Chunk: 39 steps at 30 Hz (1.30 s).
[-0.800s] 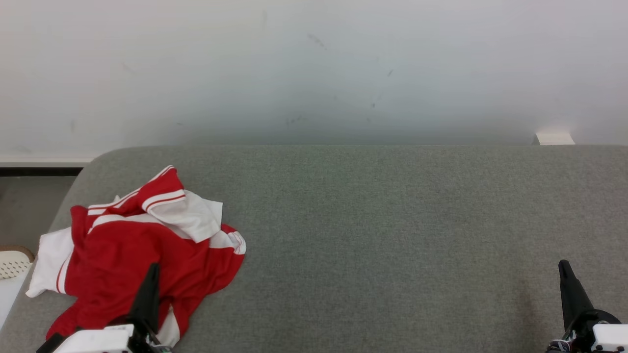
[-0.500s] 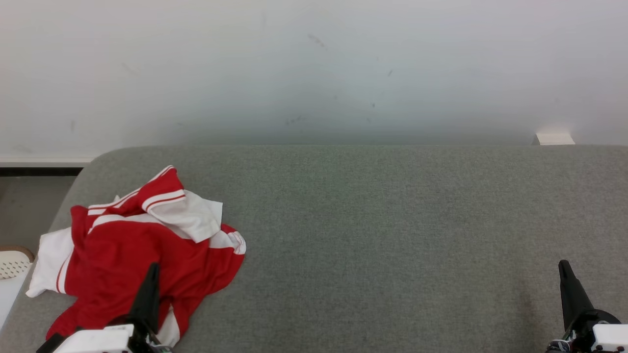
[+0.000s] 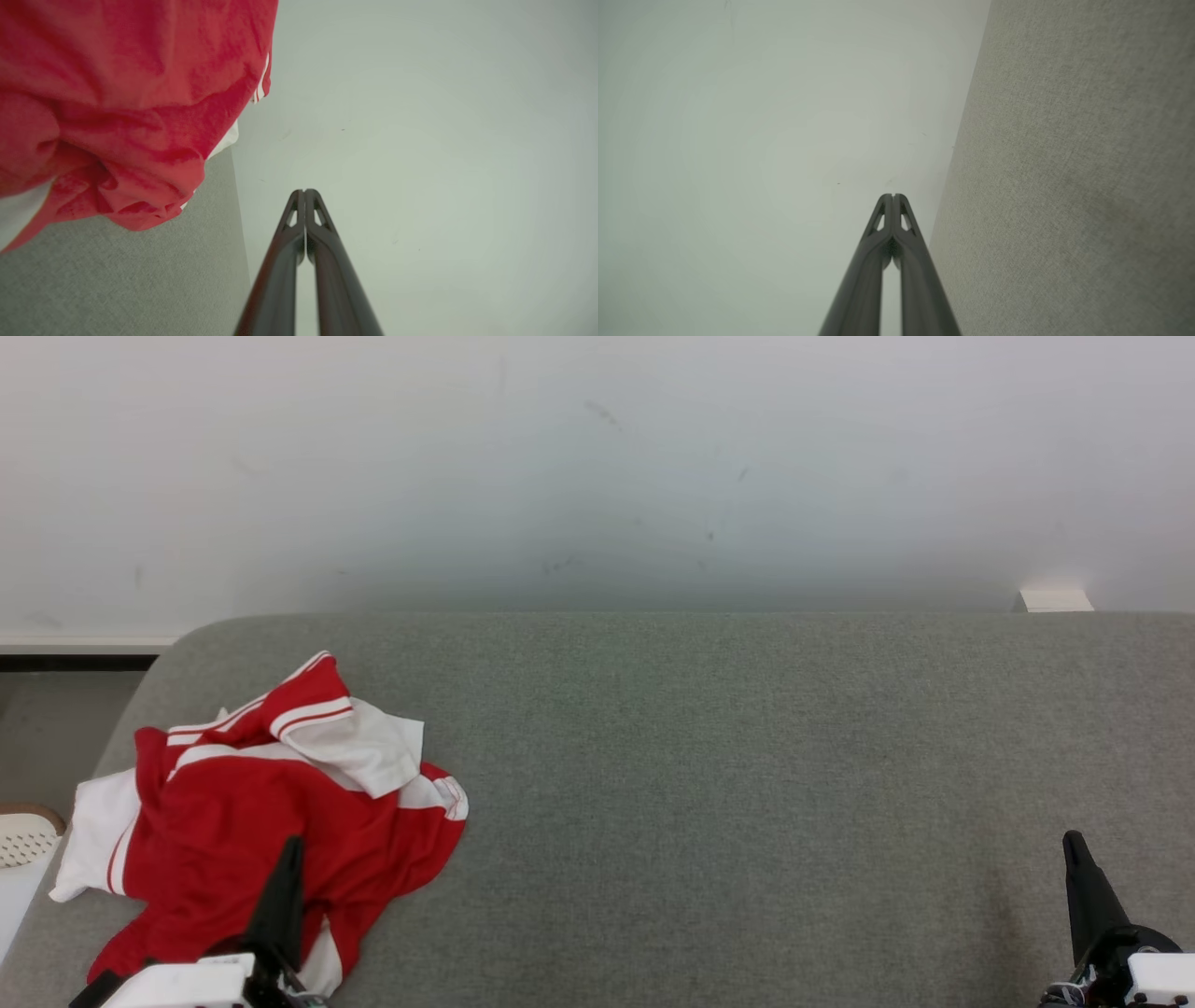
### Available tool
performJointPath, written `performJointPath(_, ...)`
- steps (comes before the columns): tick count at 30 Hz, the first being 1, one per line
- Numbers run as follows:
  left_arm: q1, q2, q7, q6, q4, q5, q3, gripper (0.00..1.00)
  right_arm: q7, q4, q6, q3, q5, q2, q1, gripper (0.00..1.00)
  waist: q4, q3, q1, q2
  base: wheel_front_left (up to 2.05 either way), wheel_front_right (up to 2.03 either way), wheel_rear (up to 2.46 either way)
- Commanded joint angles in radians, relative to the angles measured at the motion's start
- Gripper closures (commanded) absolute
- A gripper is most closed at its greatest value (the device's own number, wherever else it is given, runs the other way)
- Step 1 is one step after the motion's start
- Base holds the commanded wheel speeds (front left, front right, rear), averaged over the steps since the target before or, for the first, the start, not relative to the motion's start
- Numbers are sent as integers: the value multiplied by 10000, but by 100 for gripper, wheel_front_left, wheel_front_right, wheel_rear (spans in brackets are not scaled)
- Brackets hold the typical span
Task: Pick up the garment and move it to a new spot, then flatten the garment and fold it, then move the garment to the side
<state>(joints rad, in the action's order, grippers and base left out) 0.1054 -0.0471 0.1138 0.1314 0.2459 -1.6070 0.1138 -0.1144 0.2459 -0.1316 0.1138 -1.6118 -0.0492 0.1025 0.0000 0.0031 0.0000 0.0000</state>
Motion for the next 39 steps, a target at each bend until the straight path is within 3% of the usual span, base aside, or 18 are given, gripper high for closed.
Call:
performJointPath(1,66,-68,31,-16,-31,-117,14,100,-17,-41,20,25,-22,-16,124,100,0,0,0,0,0,0,0)
performJointPath(39,66,-68,31,-14,-31,-117,14,100,-17,-39,20,25,-22,-16,124,100,0,0,0,0,0,0,0)
